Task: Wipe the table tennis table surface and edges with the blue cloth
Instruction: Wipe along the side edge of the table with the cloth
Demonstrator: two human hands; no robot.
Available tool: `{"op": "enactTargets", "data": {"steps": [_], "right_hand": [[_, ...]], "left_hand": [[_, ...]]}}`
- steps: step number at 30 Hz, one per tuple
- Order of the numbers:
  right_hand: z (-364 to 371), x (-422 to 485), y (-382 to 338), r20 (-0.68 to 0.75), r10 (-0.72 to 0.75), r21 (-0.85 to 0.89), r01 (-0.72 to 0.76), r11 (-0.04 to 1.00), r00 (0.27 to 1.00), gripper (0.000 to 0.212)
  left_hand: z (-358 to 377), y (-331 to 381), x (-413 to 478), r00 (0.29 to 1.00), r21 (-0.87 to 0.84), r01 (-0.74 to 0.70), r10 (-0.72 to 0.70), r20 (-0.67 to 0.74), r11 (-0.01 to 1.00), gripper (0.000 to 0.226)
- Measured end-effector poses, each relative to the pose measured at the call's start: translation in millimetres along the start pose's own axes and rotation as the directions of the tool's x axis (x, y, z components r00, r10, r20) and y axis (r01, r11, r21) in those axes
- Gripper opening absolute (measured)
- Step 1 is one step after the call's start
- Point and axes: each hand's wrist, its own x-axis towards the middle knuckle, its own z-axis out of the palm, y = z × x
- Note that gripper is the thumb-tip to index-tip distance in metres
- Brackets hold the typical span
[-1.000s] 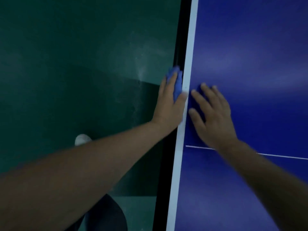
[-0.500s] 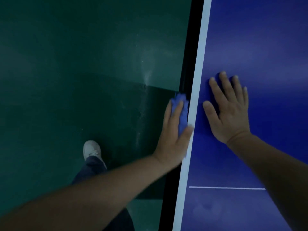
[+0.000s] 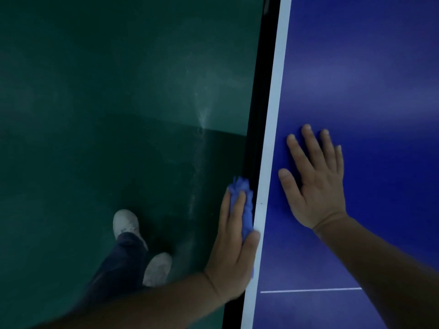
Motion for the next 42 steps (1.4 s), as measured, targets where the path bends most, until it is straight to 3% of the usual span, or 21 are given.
{"op": "enactTargets", "data": {"steps": [4,7,10,13,16,21,25,28,31,34,37,42], "right_hand": [[0,0,-1,0.003,0.007,0.001,-0.007,1.0,1.0,0.064],[-1,-1,-2,0.012,0.011,-0.005,-0.011,1.0,1.0,0.064],[-1,-2,-2,0.006,0.01,-0.001,-0.01,1.0,1.0,0.063],[1,-1,-1,-0.014,0.002,0.001,-0.002,1.0,1.0,0.062],[2,-1,0,-0.023,-0.005,0.009,0.005,1.0,1.0,0.062],[1,-1,0,-0.005,-0.002,0.005,0.002,1.0,1.0,0.062],[-1,-2,-1,0.008,0.008,0.0,-0.008,1.0,1.0,0.063],[-1,-2,-1,0.002,0.01,0.004,-0.01,1.0,1.0,0.063],[1,-1,0,-0.018,0.002,0.003,-0.002,1.0,1.0,0.063],[2,-1,1,-0.03,0.005,0.014,-0.005,1.0,1.0,0.063],[1,-1,0,-0.019,0.008,0.0,-0.008,1.0,1.0,0.063],[1,-2,1,0.002,0.024,-0.009,-0.024,1.0,1.0,0.062]], "left_hand": [[-10,26,122,0.993,0.102,-0.092,0.099,-0.059,0.99,0.061],[-14,48,197,0.985,0.031,-0.057,0.061,-0.161,0.998,0.058],[-10,45,169,0.985,0.017,-0.07,0.072,-0.155,0.997,0.06],[-4,18,63,0.989,0.063,-0.129,0.133,-0.06,0.99,0.067],[3,10,5,0.998,0.066,-0.019,0.023,-0.055,0.998,0.069],[-6,32,112,0.99,0.117,-0.114,0.123,-0.071,0.987,0.065],[-13,57,208,0.984,0.013,-0.051,0.052,-0.171,0.999,0.059],[-10,58,185,0.985,0.015,-0.063,0.065,-0.161,0.998,0.056],[-6,31,95,0.986,0.106,-0.133,0.142,-0.082,0.985,0.061],[-1,19,26,0.996,0.094,-0.048,0.055,-0.067,0.994,0.065],[-3,25,47,0.998,0.094,-0.039,0.044,-0.042,0.995,0.067],[-14,46,165,0.996,0.092,-0.059,0.065,-0.056,0.994,0.064]]}}
